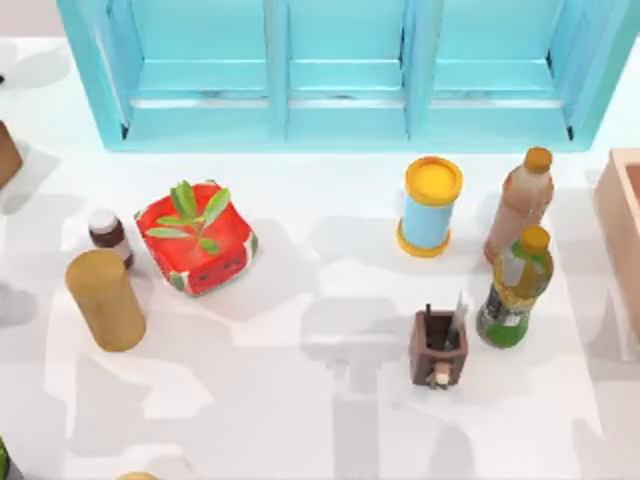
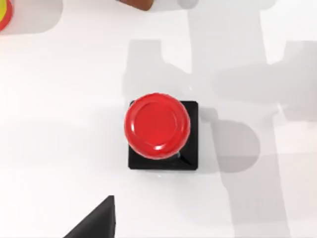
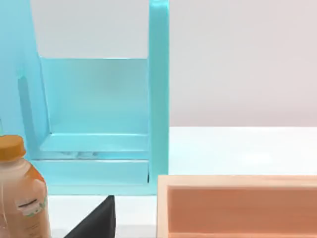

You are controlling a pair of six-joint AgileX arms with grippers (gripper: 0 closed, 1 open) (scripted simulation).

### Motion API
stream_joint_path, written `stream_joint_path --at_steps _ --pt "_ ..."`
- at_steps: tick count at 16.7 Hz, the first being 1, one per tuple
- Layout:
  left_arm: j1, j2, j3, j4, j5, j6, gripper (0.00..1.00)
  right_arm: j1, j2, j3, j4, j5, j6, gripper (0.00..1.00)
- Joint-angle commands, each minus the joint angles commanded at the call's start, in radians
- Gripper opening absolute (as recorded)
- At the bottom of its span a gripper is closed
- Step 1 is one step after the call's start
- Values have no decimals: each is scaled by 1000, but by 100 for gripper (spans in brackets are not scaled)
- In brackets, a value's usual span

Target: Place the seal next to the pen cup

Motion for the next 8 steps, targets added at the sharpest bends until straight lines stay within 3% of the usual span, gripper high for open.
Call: stream_joint_path --at_steps 8 --pt "73 578 513 -405 -1 76 100 0 0 0 0 0 0 100"
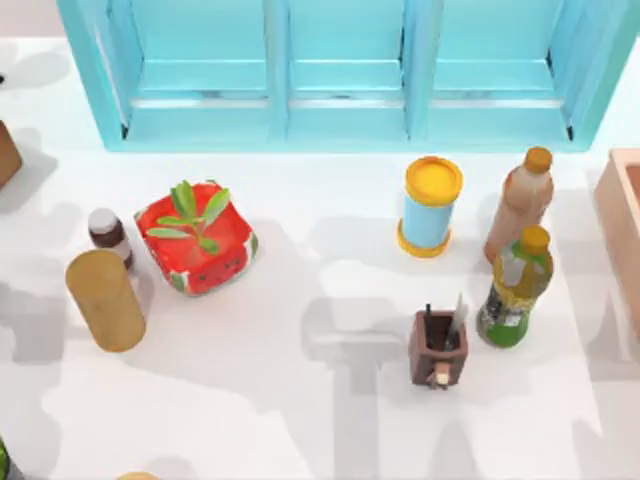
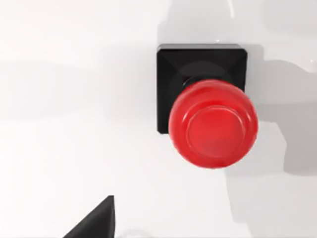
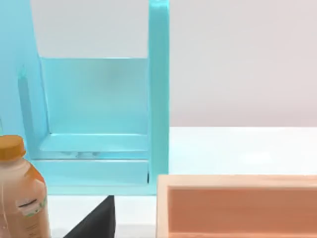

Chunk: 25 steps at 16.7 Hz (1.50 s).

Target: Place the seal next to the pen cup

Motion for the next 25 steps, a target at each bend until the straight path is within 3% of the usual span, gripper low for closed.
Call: stream_joint_path --at_steps 4,10,19,24,25 --pt "14 99 97 -71 0 14 100 0 0 0 0 0 0 100" --pt "9 98 92 -66 0 13 100 0 0 0 0 0 0 100" --pt "16 168 -176 276 0 17 100 0 0 0 0 0 0 100" --pt "17 176 -203 306 0 18 100 0 0 0 0 0 0 100" --pt "17 176 -203 306 0 18 92 0 0 0 0 0 0 100"
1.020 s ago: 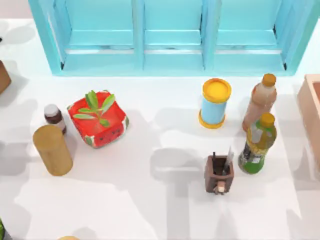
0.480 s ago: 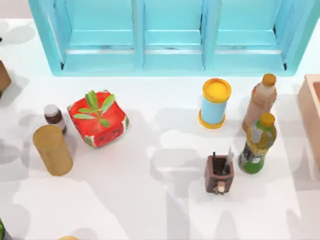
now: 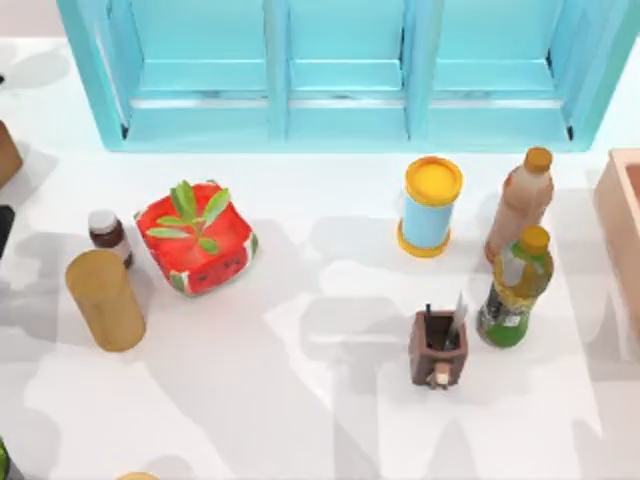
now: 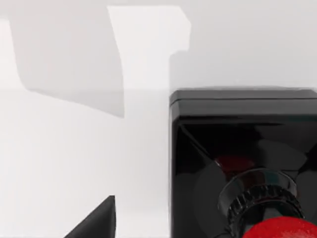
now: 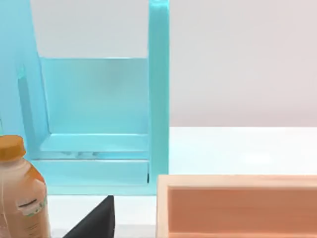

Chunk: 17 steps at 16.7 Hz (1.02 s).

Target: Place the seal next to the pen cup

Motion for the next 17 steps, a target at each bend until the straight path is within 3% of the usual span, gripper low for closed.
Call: stream_joint_path --at_steps 12,17 --pt "0 0 0 0 0 0 2 0 0 0 0 0 0 100" --pt "0 0 0 0 0 0 0 0 0 0 0 0 0 100"
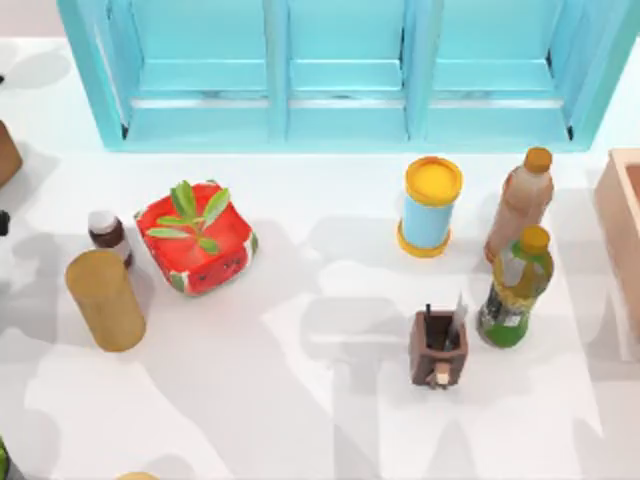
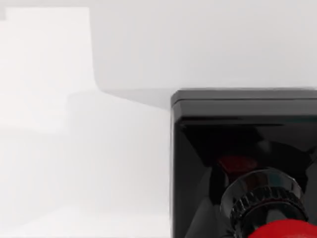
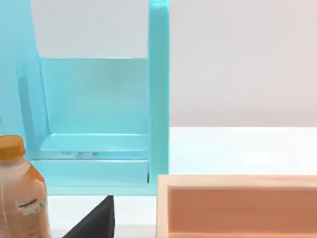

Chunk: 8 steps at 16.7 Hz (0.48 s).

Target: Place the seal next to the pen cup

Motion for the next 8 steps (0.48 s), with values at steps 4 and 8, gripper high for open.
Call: stream_joint_path --at_steps 4,8 --pt "-2 -1 0 0 0 1 0 0 0 0 0 0 0 100" --pt "-65 -6 73 -74 0 -62 0 0 0 0 0 0 0 100"
